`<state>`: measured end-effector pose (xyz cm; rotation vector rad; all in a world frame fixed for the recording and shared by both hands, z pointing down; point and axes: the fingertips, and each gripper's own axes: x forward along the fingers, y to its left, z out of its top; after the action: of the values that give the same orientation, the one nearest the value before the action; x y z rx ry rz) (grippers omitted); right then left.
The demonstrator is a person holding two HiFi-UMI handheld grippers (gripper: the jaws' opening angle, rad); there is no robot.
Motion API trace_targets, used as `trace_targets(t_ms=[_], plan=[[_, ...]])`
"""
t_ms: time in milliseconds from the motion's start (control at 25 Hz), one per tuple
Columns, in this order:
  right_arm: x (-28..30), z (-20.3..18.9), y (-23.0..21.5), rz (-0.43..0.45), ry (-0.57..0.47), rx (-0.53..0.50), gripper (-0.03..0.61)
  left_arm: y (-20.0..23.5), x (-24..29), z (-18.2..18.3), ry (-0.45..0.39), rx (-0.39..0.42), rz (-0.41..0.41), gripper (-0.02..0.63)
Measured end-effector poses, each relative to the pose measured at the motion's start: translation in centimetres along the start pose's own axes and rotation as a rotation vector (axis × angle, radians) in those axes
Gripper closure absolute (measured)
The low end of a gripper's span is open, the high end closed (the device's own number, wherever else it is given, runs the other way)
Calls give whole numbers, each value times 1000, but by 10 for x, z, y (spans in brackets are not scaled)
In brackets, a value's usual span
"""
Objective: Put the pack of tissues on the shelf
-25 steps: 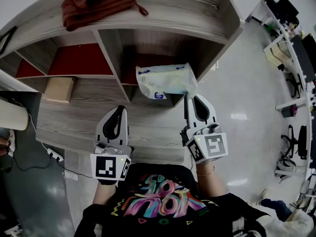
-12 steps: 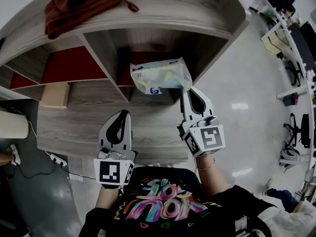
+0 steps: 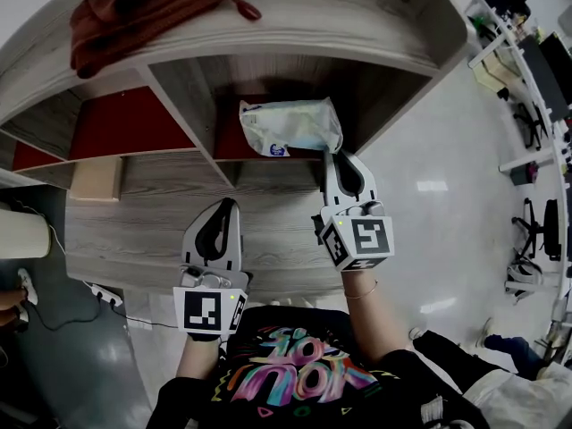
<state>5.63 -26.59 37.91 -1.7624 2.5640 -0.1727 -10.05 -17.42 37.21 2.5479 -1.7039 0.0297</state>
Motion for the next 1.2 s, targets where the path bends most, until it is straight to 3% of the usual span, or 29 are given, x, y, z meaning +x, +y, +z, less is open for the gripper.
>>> trace_targets(t_ms=[560,1200], plan=[[20,-15,2,-75,44,-32,558,6,-1,-12,17,-30,-18,580],[24,-20,9,-54,102,-23,530,7,-7,-9,2,-25,-15,581]])
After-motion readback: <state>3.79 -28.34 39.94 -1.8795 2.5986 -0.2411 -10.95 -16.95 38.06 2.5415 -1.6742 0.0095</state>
